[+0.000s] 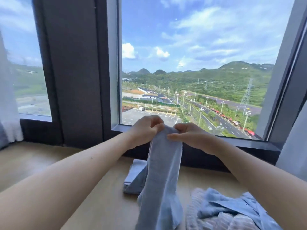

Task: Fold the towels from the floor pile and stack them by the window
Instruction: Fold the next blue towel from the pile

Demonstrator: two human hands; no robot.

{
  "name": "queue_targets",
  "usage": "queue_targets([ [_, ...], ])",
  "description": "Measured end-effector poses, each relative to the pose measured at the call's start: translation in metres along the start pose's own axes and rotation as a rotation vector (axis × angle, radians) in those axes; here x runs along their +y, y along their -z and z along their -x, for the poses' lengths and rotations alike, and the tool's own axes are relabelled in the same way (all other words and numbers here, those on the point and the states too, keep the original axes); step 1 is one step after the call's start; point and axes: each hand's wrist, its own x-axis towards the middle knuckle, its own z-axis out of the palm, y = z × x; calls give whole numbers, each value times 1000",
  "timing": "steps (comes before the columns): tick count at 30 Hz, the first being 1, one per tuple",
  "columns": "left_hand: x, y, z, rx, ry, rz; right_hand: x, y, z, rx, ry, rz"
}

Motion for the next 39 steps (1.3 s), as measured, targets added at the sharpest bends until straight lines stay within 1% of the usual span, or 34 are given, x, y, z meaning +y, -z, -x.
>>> queue_targets([
  [3,12,24,15,48,3,-42,-30,-4,7,75,42,55],
  [5,17,37,23,66,12,-40,-46,-8,9,166,87,60],
  [7,21,51,29,69,-12,-34,-57,-10,10,278,139,57],
  [9,21,64,33,46,-43,-60,-66,-11,10,335,172,98],
  [11,18,73,38,-20,-63,-121,-72,-11,10,330,184,146],
  [13,10,80,42,-65,-44,-183,-73,-10,10,327,178,153],
  [16,-5,87,46,-18,22,-215,-71,-8,8,335,161,116],
  [19,-16,84,44,14,44,-248,-63,-4,10,336,120,89],
  [23,-22,64,34,112,49,-133,-48,12,17,287,11,112],
  [26,-20,48,26,220,10,-136,-35,27,19,231,-76,199],
  [28,-21,38,25,268,-11,-166,-22,31,21,223,-60,289],
  [31,-23,33,24,249,33,-188,-2,25,24,295,-9,287],
  [34,-24,32,28,239,51,-122,7,19,23,401,15,266],
  [36,-22,25,30,266,42,-82,11,19,26,452,10,262],
  [39,-22,11,31,330,73,21,15,17,32,432,-14,231],
])
